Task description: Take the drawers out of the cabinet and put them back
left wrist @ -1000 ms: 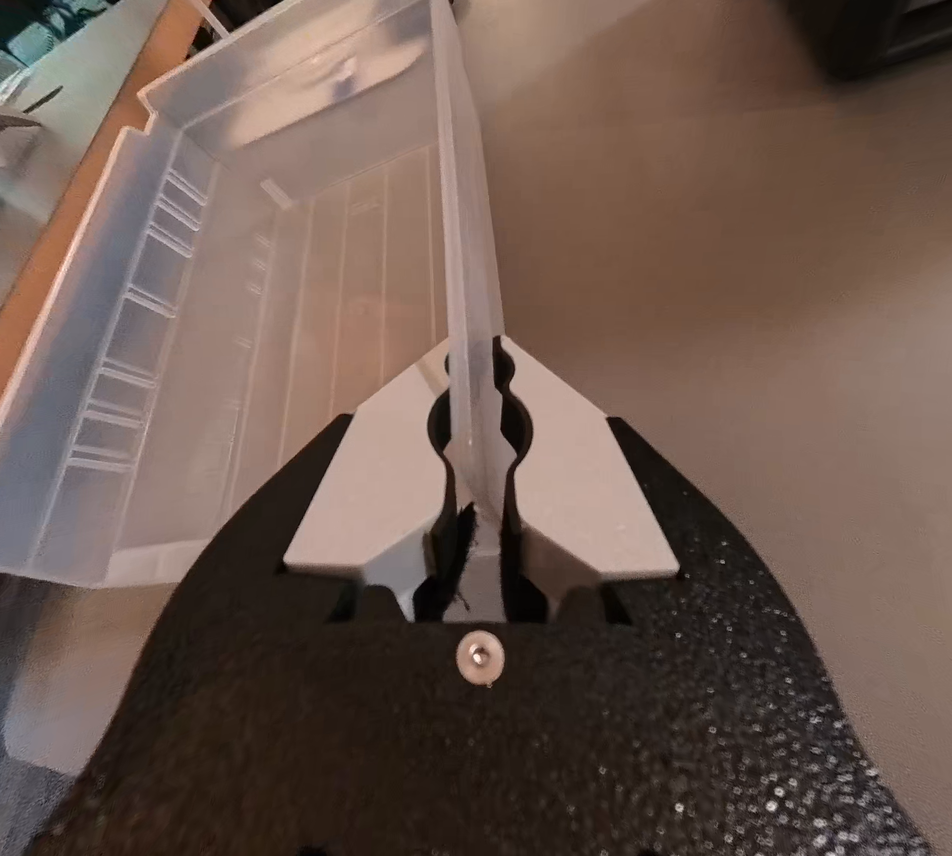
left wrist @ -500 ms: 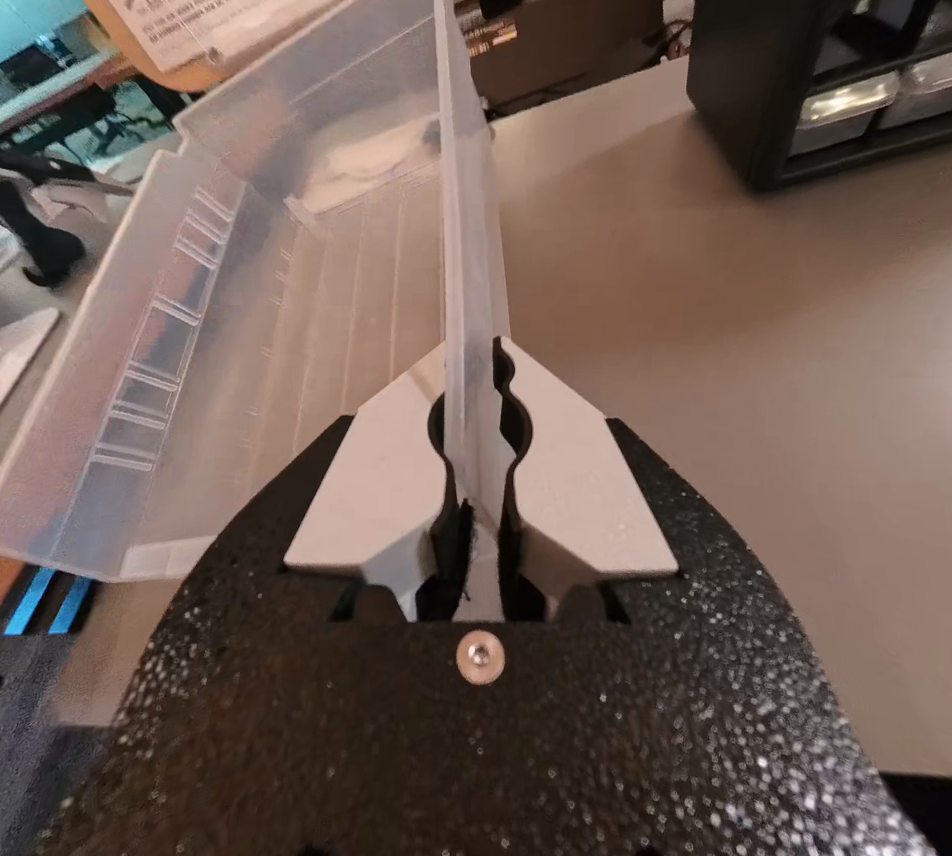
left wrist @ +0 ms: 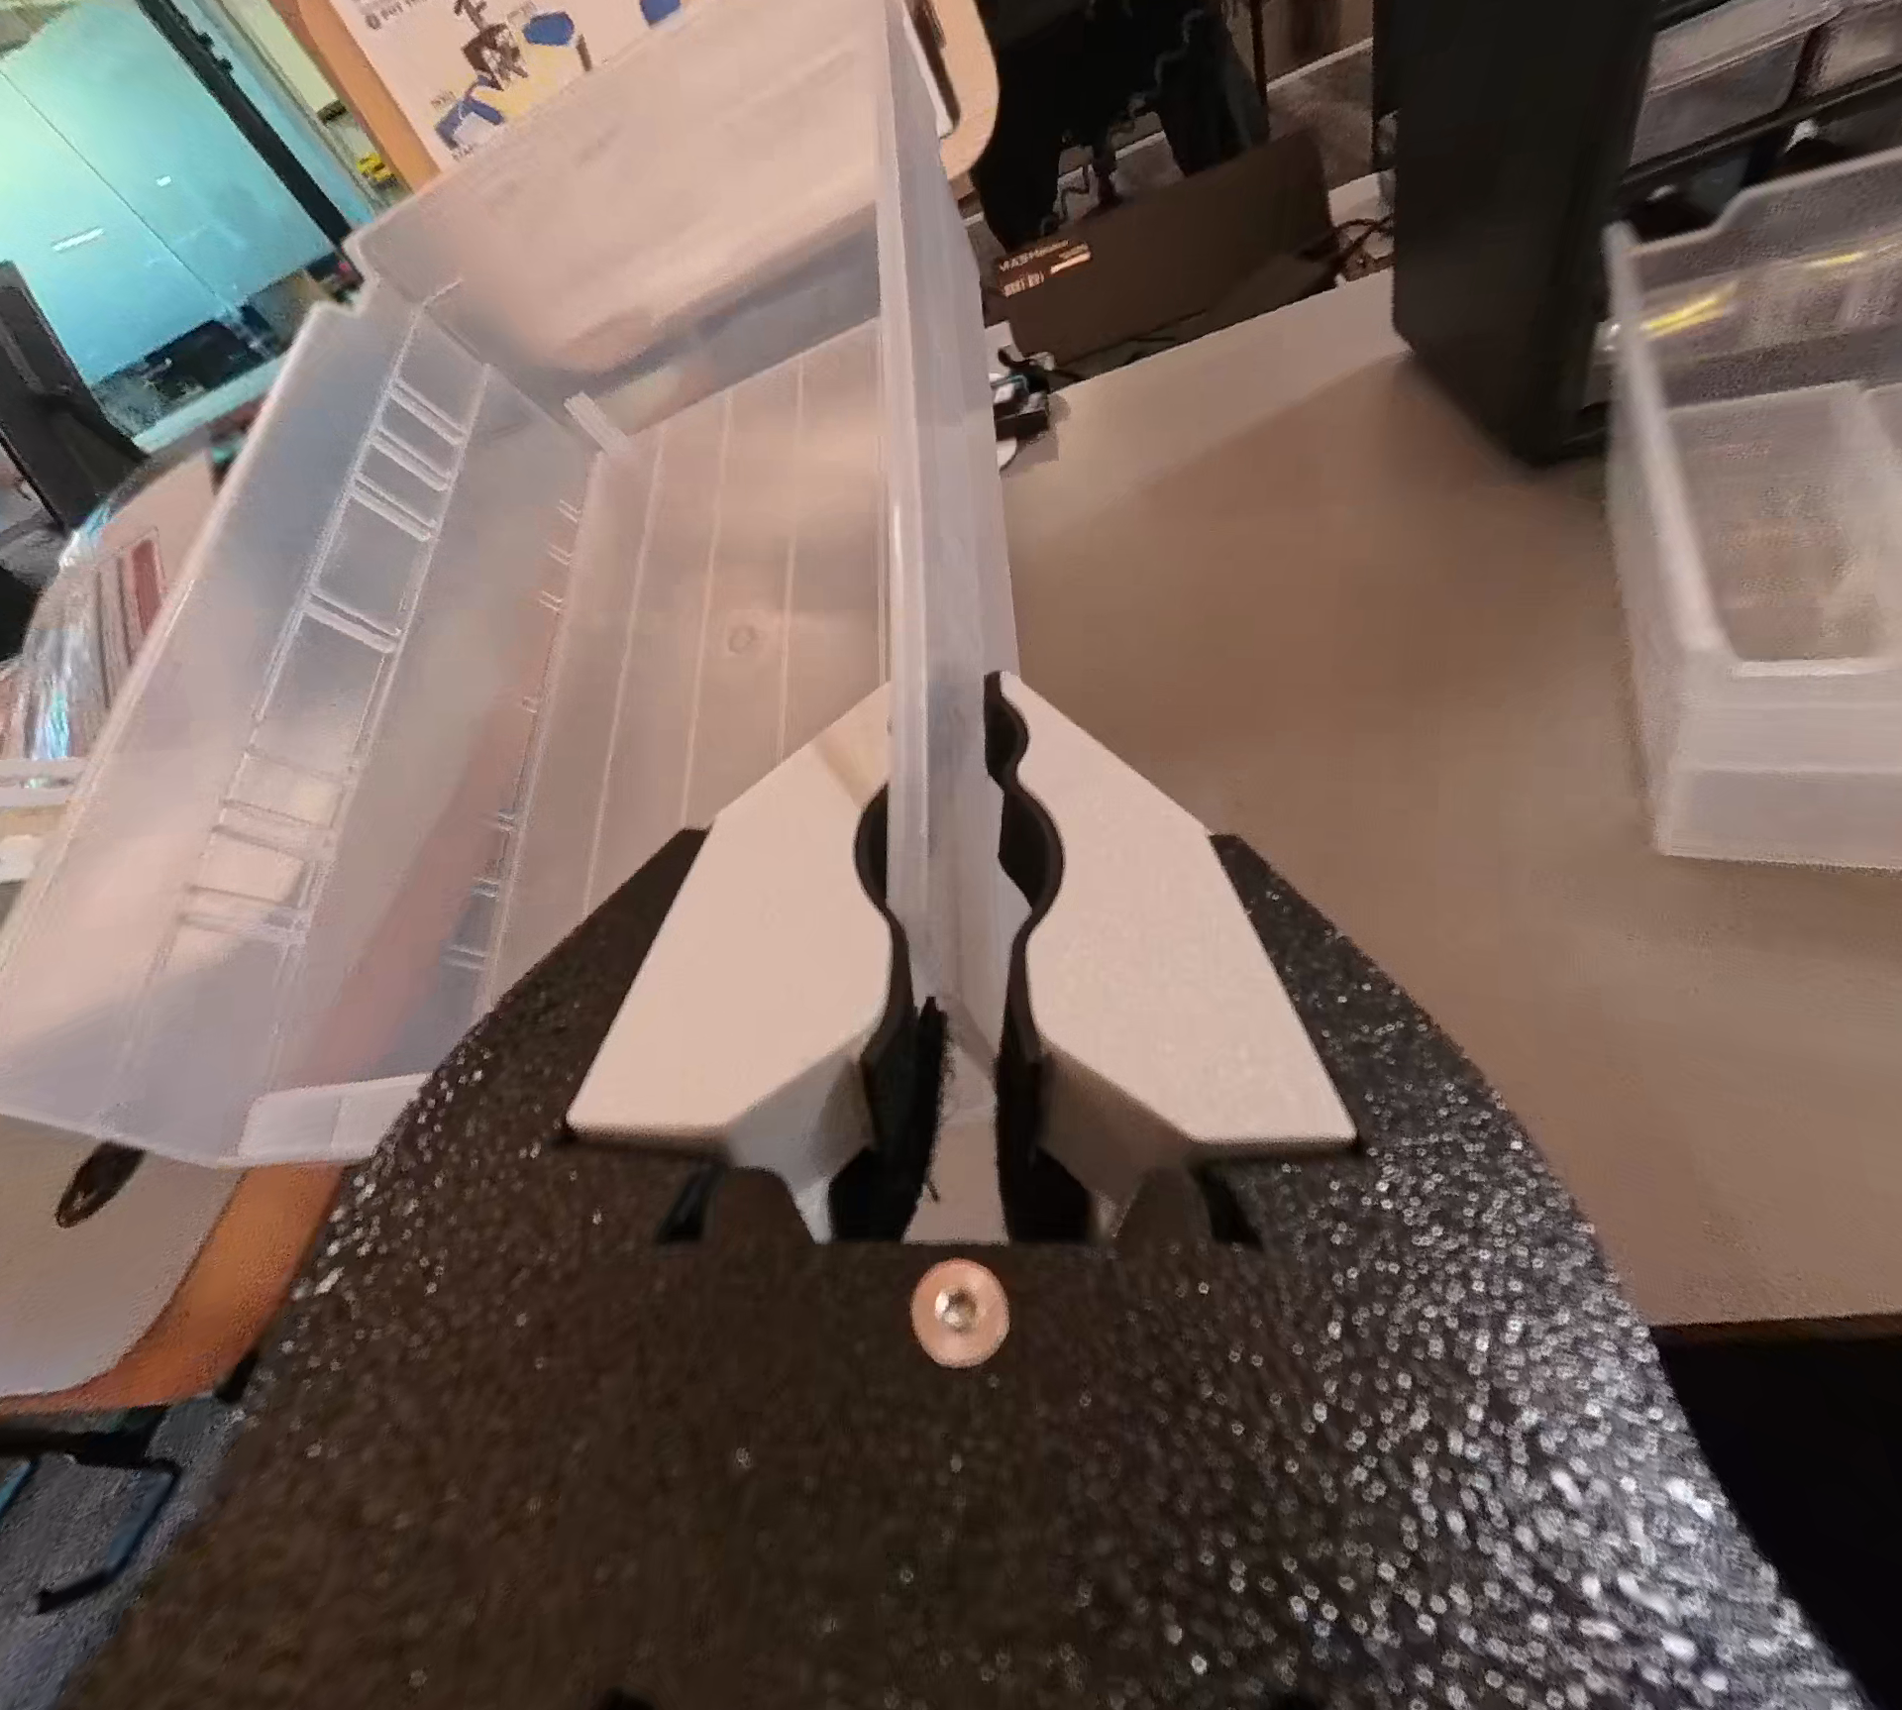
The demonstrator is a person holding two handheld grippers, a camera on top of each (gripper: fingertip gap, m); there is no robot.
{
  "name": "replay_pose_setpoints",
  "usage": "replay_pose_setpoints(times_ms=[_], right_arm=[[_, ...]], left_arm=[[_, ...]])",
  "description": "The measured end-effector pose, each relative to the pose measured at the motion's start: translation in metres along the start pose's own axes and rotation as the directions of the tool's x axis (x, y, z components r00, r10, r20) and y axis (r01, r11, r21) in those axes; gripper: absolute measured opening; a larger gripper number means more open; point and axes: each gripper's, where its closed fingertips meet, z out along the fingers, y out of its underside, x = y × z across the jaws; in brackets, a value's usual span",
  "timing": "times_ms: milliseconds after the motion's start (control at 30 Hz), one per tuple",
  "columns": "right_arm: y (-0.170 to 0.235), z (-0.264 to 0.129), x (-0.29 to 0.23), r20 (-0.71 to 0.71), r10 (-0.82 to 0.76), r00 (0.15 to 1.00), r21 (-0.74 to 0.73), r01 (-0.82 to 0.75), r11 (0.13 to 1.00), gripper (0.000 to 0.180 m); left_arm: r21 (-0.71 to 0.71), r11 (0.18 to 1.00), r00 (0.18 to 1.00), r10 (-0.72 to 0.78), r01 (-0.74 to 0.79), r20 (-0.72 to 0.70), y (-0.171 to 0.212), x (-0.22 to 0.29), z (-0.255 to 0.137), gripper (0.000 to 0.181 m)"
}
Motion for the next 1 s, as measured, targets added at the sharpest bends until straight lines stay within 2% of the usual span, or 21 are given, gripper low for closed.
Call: replay_pose_setpoints(times_ms=[400,567,700,767,900,1000], right_arm=[[-0.097,0.116,-0.061,-0.128,0.21,0.969,0.156,-0.189,0.97,0.004],[-0.135,0.144,-0.073,-0.168,0.251,0.953,0.267,-0.201,0.942,0.007],[-0.153,0.161,-0.111,-0.052,0.283,0.958,0.372,-0.244,0.895,0.046],[-0.157,0.17,-0.132,-0.018,0.245,0.969,0.403,-0.217,0.889,0.053],[-0.16,0.187,-0.178,0.069,0.046,0.997,0.41,-0.071,0.91,0.059],[-0.167,0.16,-0.186,0.06,-0.037,0.997,0.523,0.0,0.852,0.063]], left_arm=[[0.083,0.996,0.999,0.039,-0.038,-0.007,-0.009,-0.025,-0.007,0.007],[0.117,0.992,0.998,0.046,-0.05,0.034,-0.011,-0.03,-0.011,0.007],[0.157,0.986,0.998,0.044,-0.051,0.047,-0.02,-0.029,-0.016,0.007],[0.173,0.984,0.998,0.045,-0.052,0.04,-0.026,-0.026,-0.019,0.007],[0.21,0.975,0.997,0.071,-0.073,0.018,-0.04,-0.011,-0.02,0.007],[0.27,0.961,0.998,0.059,-0.052,-0.017,-0.056,0.008,-0.022,0.007]])
